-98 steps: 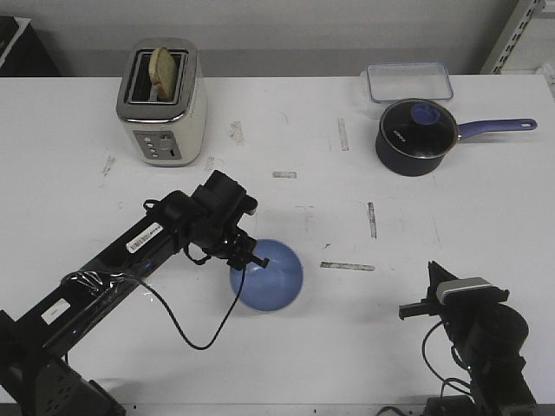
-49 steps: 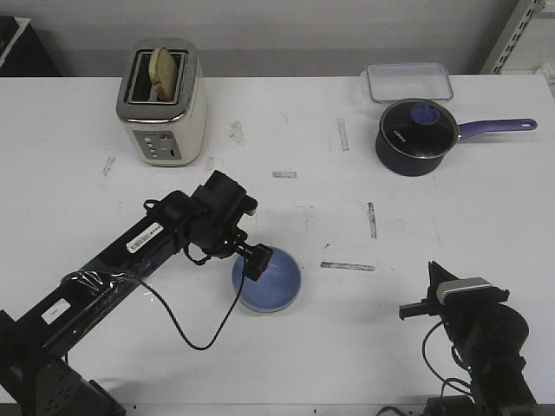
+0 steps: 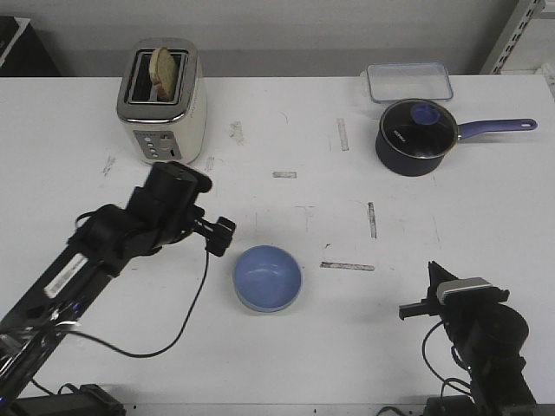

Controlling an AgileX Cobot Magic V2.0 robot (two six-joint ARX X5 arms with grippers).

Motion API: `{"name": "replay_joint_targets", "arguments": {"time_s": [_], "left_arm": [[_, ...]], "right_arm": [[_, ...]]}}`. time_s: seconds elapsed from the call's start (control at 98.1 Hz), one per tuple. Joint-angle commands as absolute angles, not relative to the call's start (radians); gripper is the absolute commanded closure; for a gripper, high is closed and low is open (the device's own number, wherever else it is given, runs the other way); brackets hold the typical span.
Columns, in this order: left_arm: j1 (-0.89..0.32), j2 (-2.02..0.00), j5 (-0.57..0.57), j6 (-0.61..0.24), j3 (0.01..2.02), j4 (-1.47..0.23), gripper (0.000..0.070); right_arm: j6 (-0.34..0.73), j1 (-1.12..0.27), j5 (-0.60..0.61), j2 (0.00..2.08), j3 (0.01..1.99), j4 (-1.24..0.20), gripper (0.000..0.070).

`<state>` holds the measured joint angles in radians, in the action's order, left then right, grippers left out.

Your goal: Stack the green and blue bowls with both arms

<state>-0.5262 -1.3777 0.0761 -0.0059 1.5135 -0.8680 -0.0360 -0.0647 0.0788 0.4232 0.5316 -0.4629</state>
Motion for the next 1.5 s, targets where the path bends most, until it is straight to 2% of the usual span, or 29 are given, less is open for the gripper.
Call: {"name": "replay_joint_targets", "arguments": {"time_s": [0.0,0.285,0.387,0.469,0.775,0.826,0.938,0.999,1.05,1.131,1.488], "left_arm": [[-0.501,-1.321,0.083,0.020,1.521,-0.831,0.0095],[-0.263,-0.971,0.086,0.026,1.267,-0.593,0.0099],[-0.179,-0.854,0.086,0.026,1.139,-0.542,0.0179],[-0.123,-0.765,0.087,0.026,1.032,-0.497,0.0184],[-0.019,-0.484,0.087,-0.049,0.694,-0.353,0.0193],[-0.016,-0.456,0.090,-0.049,0.656,-0.334,0.0262],[-0.016,-0.433,0.090,-0.049,0.618,-0.329,0.0539],[-0.016,-0.433,0.090,-0.047,0.617,-0.325,0.0625],[-0.016,-0.434,0.090,-0.045,0.617,-0.318,0.0662],[-0.016,-0.433,0.090,-0.044,0.617,-0.304,0.0700],[-0.016,-0.402,0.086,-0.045,0.618,-0.284,0.0699]], "right_arm": [[-0.022,-0.066,0.081,0.427,0.530,-0.457,0.0700],[-0.022,-0.066,0.081,0.427,0.530,-0.457,0.0700],[-0.022,-0.066,0.081,0.427,0.530,-0.457,0.0700],[-0.022,-0.066,0.081,0.427,0.530,-0.457,0.0700],[-0.023,-0.066,0.081,0.427,0.530,-0.457,0.0700],[-0.023,-0.066,0.081,0.427,0.530,-0.457,0.0700],[-0.023,-0.066,0.080,0.427,0.530,-0.456,0.0700],[-0.023,-0.066,0.081,0.426,0.530,-0.457,0.0700],[-0.023,-0.066,0.080,0.426,0.530,-0.456,0.0700],[-0.023,-0.066,0.078,0.426,0.530,-0.457,0.0700],[-0.023,-0.066,0.078,0.426,0.530,-0.456,0.0700]]}}
